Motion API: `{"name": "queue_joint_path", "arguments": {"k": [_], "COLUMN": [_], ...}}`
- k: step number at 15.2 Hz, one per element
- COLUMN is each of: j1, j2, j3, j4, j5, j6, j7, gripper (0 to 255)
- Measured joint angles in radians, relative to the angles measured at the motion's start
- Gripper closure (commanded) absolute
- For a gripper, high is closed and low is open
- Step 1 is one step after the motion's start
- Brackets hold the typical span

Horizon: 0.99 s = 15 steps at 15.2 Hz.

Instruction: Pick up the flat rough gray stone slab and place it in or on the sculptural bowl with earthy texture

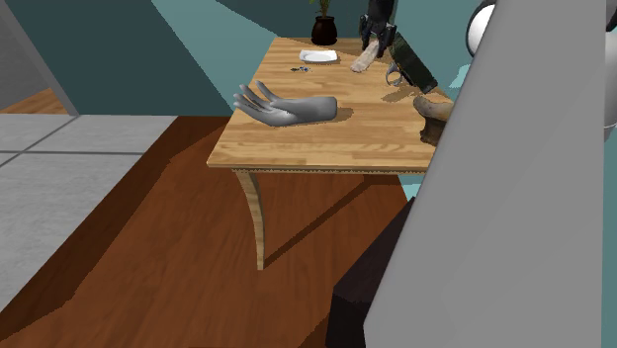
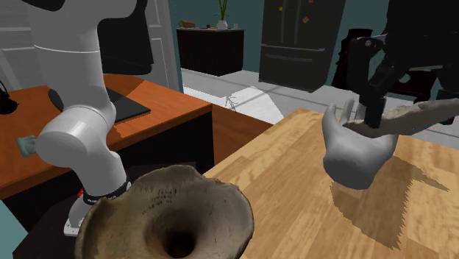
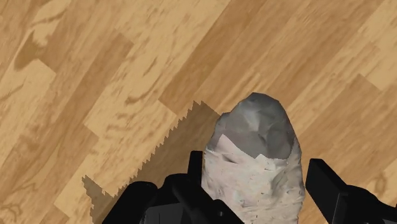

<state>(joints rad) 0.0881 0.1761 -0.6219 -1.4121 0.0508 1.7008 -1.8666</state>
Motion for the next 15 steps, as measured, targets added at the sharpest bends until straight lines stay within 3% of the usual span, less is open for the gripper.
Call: {"name": "queue_joint_path", "arguments": {"k": [7, 15], "j1": [0.035, -0.029], "j2": [-0.297, -0.615], "j3": [0.008, 0.056], "j4": [-0.290, -0.546], "j5": [-0.177, -0.340], "j6": [0.045, 0.021], "j7": [0.045, 0.067], "gripper": [255, 255]}}
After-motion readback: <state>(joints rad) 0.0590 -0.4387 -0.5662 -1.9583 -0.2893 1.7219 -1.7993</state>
